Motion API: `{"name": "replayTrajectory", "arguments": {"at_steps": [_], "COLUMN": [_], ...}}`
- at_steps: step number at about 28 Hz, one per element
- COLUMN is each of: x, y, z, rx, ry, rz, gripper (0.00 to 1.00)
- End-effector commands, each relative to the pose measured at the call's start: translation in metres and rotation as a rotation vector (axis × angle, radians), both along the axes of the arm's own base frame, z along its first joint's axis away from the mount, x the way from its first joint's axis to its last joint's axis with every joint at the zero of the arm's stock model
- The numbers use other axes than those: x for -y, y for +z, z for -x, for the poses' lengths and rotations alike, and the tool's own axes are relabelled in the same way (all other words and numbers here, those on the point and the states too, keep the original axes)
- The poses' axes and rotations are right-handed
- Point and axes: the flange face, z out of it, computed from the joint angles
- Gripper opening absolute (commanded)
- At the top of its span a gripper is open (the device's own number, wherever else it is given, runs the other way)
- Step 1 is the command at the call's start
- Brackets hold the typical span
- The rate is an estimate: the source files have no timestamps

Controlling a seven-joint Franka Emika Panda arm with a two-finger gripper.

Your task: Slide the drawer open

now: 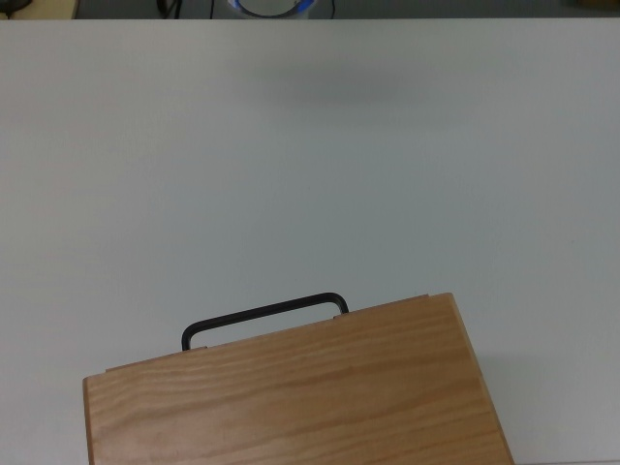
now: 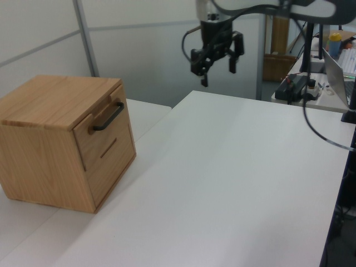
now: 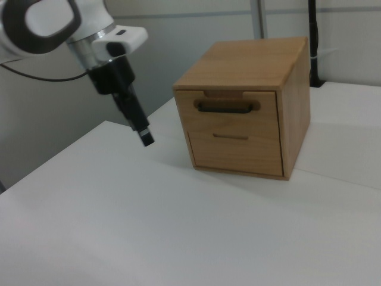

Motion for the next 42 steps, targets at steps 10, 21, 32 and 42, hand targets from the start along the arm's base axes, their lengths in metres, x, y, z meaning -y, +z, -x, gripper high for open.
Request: {"name": "replayTrajectory", "arguments": {"at_steps": [10,21,32,42], "x": [0.005,-0.004,-0.003,0.0], "y": [-0.003,-0.017,-0.059,-0.08], "z": [0.108,0.155,0.14,0.092], "rx": [0.017,0.024,0.031,0.231], "ry": [-0.139,-0.23,-0.421,-0.749], "rz": [-0.03,-0.09,-0.104,-0.191], "gripper": [1.0,1.0,1.0,1.0]}}
